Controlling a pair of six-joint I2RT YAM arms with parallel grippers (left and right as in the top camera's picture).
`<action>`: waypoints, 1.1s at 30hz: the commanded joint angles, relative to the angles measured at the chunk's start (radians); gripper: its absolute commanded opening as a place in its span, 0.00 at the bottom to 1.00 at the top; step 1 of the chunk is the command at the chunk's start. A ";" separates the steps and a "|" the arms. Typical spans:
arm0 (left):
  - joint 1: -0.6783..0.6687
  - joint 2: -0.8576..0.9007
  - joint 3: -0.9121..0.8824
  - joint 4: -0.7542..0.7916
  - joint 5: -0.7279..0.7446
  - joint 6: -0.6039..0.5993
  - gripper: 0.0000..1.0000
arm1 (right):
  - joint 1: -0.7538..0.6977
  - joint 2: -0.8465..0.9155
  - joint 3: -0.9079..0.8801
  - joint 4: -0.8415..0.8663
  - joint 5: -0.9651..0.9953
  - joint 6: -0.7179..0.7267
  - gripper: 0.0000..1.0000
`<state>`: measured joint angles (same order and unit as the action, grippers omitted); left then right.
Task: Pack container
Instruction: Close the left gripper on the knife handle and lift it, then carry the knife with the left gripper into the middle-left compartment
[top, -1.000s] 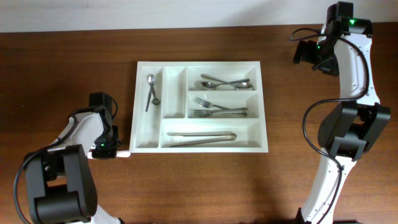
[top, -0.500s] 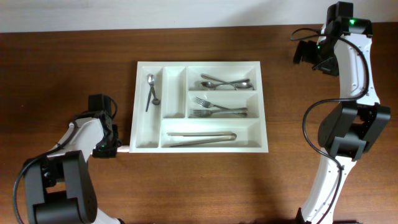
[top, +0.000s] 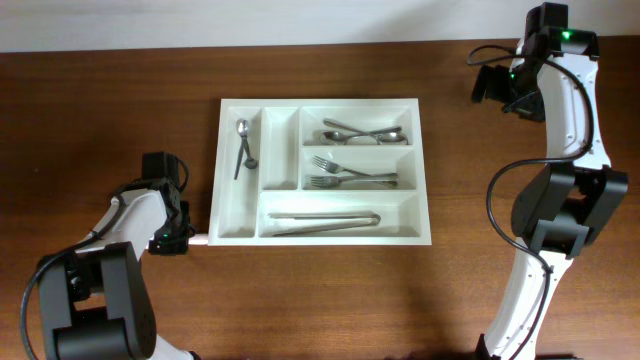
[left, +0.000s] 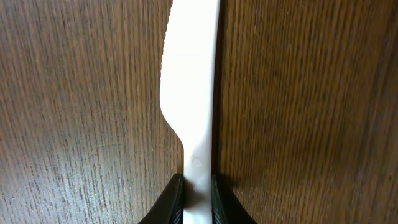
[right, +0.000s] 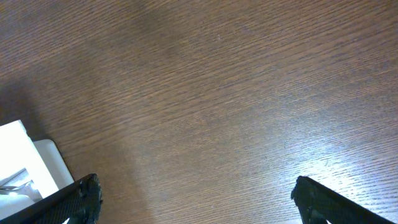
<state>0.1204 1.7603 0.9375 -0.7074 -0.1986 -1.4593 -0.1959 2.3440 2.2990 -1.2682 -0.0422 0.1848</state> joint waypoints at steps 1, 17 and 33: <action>0.002 0.090 -0.074 0.014 0.098 -0.006 0.02 | -0.002 -0.037 0.016 0.001 0.002 0.011 0.99; 0.003 0.045 0.036 0.019 0.007 0.126 0.02 | -0.002 -0.037 0.016 0.000 0.002 0.011 0.99; 0.002 -0.029 0.260 0.019 -0.087 0.636 0.02 | -0.002 -0.037 0.016 0.000 0.002 0.011 0.99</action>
<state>0.1204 1.7668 1.1622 -0.6895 -0.2478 -1.0016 -0.1959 2.3440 2.2990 -1.2682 -0.0422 0.1844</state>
